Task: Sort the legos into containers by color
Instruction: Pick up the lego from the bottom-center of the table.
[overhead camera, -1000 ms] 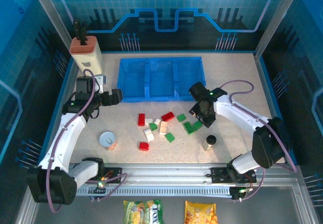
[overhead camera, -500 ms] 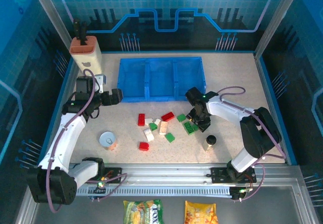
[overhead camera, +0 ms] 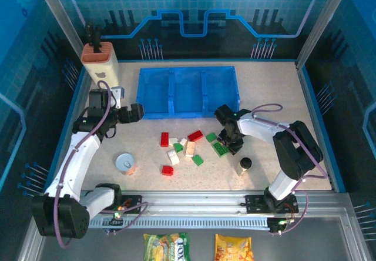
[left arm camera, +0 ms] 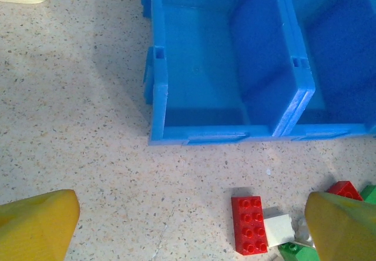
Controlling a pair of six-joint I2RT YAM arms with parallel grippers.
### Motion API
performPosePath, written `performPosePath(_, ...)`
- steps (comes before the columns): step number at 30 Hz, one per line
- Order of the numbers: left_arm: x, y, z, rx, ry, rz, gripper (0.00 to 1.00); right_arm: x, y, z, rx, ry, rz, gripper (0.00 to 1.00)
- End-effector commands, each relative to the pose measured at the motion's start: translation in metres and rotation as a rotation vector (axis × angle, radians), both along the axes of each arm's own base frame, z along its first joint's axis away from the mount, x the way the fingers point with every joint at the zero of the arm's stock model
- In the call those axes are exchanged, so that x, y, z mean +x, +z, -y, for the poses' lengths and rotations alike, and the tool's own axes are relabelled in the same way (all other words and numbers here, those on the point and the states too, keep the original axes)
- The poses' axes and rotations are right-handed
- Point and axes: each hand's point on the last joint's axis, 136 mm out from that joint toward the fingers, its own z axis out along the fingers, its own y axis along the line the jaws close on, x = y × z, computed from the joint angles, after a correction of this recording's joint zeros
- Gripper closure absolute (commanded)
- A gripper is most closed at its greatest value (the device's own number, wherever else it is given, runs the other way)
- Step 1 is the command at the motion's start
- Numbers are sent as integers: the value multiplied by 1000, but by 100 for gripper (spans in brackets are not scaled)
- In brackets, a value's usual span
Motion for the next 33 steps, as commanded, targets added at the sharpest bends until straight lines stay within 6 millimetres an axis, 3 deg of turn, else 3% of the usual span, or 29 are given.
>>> performPosePath(1,-1,-3,7,-14,-39,5,1,-5,-4,-1,-13,6,-21,54)
performPosePath(14,-2,-4,8,-13,-44,2,1,-2,8,3,-39,26,4,63)
performPosePath(15,-2,-4,8,-13,-44,2,1,0,10,4,-46,41,10,67)
performPosePath(20,-2,-4,9,-17,-48,2,1,0,20,13,-116,123,11,70)
performPosePath(26,-2,-4,9,-20,-50,1,1,13,42,18,-171,376,83,73)
performPosePath(33,-2,-5,10,-23,-52,-1,1,26,80,24,-262,691,127,75)
